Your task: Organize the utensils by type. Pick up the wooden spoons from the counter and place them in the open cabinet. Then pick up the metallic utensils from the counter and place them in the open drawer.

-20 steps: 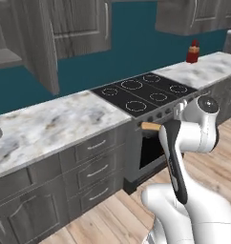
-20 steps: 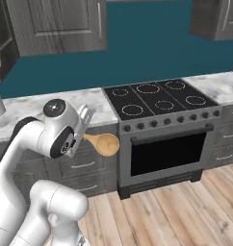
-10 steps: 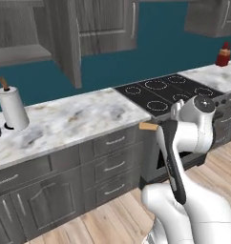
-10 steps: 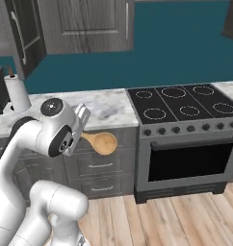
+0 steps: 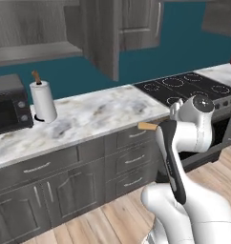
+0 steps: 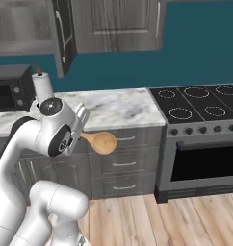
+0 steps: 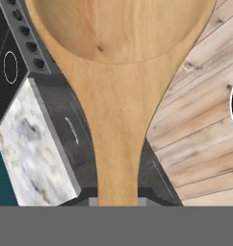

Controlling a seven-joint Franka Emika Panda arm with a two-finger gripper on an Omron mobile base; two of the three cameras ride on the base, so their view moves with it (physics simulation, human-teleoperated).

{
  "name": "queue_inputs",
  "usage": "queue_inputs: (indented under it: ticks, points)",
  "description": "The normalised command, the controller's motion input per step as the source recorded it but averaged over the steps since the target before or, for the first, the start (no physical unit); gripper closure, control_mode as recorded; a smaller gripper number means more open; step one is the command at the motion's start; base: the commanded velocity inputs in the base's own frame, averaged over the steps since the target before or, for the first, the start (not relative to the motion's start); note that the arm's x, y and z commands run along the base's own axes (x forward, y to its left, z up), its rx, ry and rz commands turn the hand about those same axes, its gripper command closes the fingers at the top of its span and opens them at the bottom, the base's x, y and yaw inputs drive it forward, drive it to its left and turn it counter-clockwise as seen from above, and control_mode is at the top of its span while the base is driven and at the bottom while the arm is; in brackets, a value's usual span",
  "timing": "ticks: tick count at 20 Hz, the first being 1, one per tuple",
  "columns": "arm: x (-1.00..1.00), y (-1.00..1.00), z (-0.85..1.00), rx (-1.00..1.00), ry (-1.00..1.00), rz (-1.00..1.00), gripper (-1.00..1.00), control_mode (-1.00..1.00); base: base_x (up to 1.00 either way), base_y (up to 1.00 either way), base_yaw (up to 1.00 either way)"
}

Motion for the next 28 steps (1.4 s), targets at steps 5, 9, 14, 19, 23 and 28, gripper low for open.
queue_inputs:
  ticks: [5,9,14,19,23,28]
  points:
    - [0.0,0.0,0.0,0.0,0.0,0.0,1.0,1.0,0.0,0.69,0.08]
    - [0.0,0.0,0.0,0.0,0.0,0.0,1.0,1.0,0.0,0.69,0.09]
    - [0.0,0.0,0.0,0.0,0.0,0.0,1.0,1.0,0.13,0.55,0.12]
    - [0.0,0.0,0.0,0.0,0.0,0.0,1.0,1.0,0.47,0.27,0.18]
    - [0.0,0.0,0.0,0.0,0.0,0.0,1.0,1.0,0.67,0.17,0.19]
    - [0.0,0.0,0.0,0.0,0.0,0.0,1.0,1.0,0.42,0.3,0.22]
